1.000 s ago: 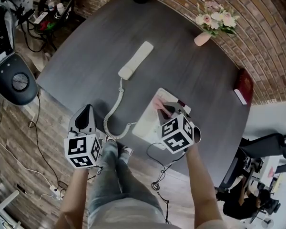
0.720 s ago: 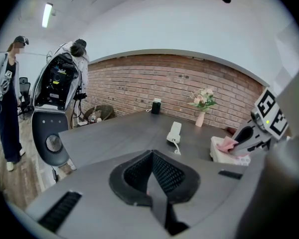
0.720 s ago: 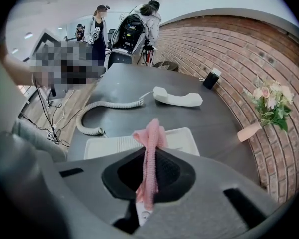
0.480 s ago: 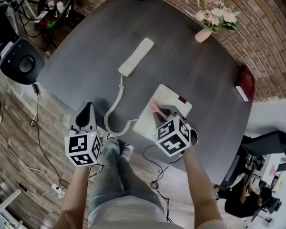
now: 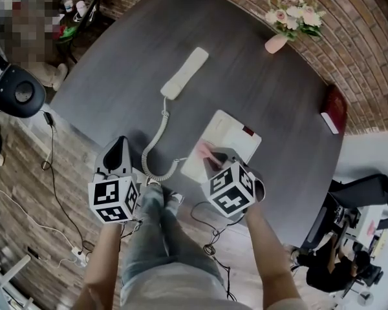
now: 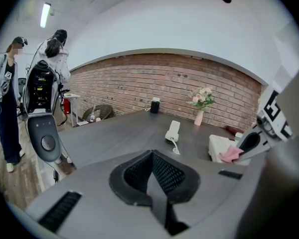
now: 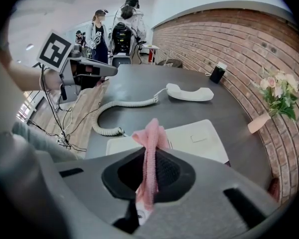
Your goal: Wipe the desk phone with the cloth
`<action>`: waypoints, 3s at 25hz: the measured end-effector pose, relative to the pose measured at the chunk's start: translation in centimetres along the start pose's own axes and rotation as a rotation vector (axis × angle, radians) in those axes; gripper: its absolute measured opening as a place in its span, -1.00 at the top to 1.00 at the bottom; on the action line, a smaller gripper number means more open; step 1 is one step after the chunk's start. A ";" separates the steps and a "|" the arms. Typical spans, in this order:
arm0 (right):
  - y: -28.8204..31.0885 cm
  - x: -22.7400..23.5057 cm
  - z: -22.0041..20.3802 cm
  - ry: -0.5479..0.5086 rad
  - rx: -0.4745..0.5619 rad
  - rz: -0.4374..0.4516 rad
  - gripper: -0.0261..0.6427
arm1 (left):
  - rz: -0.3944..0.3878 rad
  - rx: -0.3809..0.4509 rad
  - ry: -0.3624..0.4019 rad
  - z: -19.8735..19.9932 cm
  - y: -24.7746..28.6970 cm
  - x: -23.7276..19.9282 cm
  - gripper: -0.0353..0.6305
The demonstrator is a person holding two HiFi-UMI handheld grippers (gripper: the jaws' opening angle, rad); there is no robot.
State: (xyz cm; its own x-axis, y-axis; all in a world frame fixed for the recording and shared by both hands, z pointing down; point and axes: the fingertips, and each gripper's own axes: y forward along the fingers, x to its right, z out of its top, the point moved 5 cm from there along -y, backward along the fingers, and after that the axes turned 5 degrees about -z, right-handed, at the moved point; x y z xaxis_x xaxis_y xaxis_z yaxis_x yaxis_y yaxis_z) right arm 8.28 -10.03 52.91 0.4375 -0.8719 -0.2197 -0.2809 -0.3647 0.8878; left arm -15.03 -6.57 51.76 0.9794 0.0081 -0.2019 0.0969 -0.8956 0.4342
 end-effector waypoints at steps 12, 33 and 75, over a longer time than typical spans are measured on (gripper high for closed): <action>-0.1 -2.4 -0.8 0.015 0.004 0.062 0.86 | -0.007 -0.013 0.004 -0.7 -0.2 0.5 0.91; -0.3 -6.9 -1.9 0.023 0.005 0.182 0.86 | -0.008 -0.024 0.028 -1.0 -0.9 1.5 0.91; -5.9 3.9 -3.1 0.113 0.045 0.021 0.86 | -0.148 0.039 0.141 6.7 2.5 8.4 0.91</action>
State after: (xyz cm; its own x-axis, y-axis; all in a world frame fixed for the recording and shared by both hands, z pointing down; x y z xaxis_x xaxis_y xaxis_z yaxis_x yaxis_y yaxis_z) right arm 14.25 -10.25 48.09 0.5242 -0.8379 -0.1519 -0.3283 -0.3635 0.8718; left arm -7.71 -11.65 45.27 0.9704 0.2003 -0.1351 0.2372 -0.8968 0.3736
